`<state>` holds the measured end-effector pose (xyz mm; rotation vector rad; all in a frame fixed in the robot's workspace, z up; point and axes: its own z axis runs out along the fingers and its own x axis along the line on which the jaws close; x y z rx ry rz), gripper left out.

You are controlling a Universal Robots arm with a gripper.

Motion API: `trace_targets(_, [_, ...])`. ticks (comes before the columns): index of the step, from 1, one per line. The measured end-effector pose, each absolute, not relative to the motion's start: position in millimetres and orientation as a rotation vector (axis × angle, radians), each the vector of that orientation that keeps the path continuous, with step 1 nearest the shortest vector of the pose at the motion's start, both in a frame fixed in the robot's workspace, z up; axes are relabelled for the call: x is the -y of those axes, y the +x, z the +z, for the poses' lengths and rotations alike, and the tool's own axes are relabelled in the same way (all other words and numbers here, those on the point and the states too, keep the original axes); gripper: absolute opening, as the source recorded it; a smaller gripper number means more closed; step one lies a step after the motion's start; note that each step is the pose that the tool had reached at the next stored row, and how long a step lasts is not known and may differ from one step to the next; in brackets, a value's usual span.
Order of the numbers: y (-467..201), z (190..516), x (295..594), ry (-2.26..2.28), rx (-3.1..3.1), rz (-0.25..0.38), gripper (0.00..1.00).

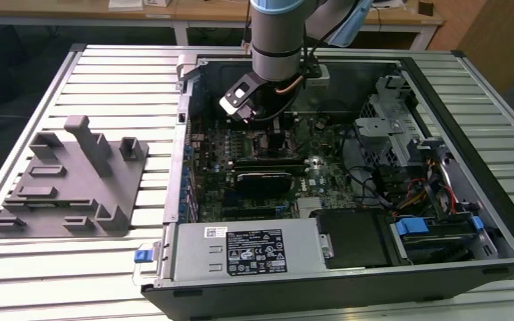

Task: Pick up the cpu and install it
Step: 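Place the cpu into insertion slot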

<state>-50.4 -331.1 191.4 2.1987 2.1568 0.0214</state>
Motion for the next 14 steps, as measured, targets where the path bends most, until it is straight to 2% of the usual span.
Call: trace_targets(14, [-51.6,191.1,331.1,2.198,-2.157,0.021,0.54])
